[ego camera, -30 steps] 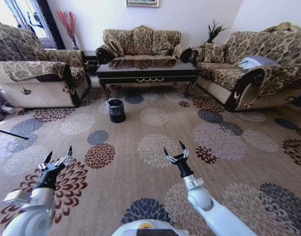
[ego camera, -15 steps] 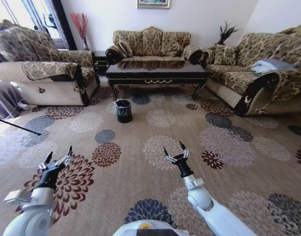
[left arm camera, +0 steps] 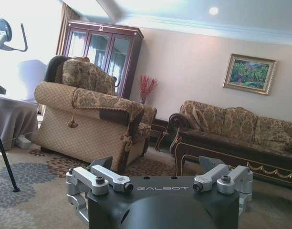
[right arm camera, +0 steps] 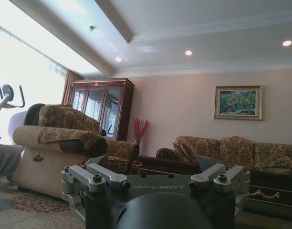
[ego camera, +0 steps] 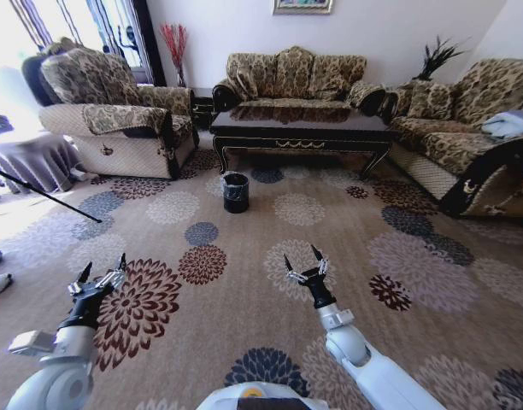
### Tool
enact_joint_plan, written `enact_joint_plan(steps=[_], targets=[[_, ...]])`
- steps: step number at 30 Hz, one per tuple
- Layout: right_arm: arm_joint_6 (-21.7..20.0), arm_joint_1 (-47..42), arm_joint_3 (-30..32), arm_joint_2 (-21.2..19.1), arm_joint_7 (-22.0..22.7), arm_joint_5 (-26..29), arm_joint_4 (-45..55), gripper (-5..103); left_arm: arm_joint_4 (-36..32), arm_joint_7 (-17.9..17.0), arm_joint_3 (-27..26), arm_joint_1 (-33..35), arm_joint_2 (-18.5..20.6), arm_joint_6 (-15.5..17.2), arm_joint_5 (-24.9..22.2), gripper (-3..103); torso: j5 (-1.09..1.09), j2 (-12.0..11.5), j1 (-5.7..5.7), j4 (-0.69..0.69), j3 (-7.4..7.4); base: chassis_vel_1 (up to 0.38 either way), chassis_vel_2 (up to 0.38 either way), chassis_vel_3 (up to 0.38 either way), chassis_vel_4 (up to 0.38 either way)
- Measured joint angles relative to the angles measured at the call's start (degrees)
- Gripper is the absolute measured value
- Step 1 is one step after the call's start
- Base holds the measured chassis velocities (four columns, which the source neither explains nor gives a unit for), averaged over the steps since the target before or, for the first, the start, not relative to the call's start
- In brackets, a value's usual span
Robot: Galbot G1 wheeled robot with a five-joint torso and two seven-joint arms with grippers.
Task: Move to the front of the table and pick up the trash from the floor, then place it into the trash bin.
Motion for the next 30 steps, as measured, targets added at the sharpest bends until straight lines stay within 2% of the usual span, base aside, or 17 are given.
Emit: enact_joint_plan(steps=[30], targets=[[0.03, 0.04, 0.13, 0.18, 0.06, -0.07, -0.28, 100, 0.91, 0.97, 0.12, -0.20, -0.19, -0.89, -0.04, 100, 0.00, 6.86, 2.21, 0.01, 4.65, -0.010, -0.010, -0.012, -0.010]])
